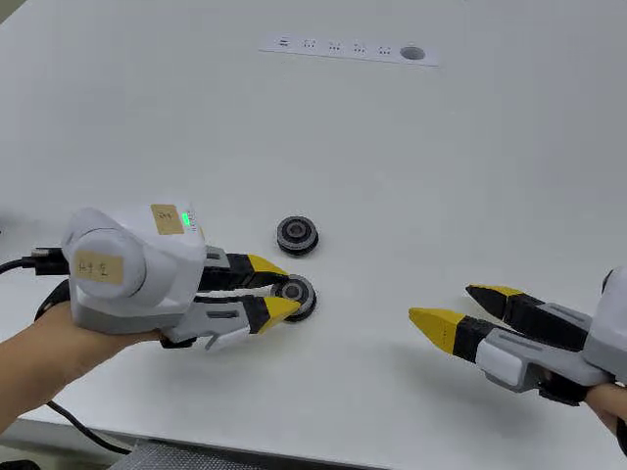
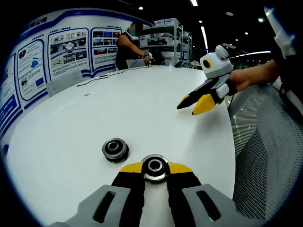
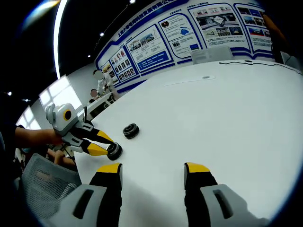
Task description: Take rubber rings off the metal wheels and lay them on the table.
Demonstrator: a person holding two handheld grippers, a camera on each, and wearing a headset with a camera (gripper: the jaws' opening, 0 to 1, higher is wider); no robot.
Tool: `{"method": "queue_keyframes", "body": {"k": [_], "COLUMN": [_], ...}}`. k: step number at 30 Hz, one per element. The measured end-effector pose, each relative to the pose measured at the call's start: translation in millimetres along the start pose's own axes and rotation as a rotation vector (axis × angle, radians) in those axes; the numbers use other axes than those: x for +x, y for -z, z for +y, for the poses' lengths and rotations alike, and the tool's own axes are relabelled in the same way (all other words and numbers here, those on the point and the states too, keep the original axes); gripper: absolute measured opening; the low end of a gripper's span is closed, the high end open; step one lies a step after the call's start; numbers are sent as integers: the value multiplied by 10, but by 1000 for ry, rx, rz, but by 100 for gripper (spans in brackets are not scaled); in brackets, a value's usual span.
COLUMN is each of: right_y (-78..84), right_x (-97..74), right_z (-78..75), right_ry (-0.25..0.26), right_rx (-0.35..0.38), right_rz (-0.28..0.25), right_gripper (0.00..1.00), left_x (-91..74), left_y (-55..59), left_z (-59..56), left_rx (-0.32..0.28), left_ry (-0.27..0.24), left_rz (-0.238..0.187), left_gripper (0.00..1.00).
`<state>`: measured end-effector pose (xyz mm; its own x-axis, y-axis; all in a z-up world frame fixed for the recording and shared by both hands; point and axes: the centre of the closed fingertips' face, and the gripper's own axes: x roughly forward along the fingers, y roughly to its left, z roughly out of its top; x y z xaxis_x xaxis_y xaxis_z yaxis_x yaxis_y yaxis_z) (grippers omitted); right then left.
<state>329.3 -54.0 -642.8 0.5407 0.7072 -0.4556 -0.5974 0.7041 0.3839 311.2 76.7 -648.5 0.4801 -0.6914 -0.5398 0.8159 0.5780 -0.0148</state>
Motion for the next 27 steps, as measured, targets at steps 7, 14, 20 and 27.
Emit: {"method": "queue_keyframes", "body": {"k": [7, 14, 20, 27], "right_y": [-23, -127, -177, -106], "right_x": [16, 47, 128, 336], "right_z": [47, 180, 482, 721], "right_ry": [-15, -58, -167, -244], "right_rx": [10, 59, 168, 237], "right_rz": [-9, -56, -92, -76], "right_gripper": [52, 52, 52, 52], "left_x": [15, 18, 20, 27], "left_y": [17, 34, 39, 37], "left_z": [-2, 6, 23, 19], "left_rx": [34, 70, 36, 76], "left_ry": [0, 1, -4, 11], "left_rz": [29, 49, 50, 86], "left_gripper": [15, 14, 13, 13]}}
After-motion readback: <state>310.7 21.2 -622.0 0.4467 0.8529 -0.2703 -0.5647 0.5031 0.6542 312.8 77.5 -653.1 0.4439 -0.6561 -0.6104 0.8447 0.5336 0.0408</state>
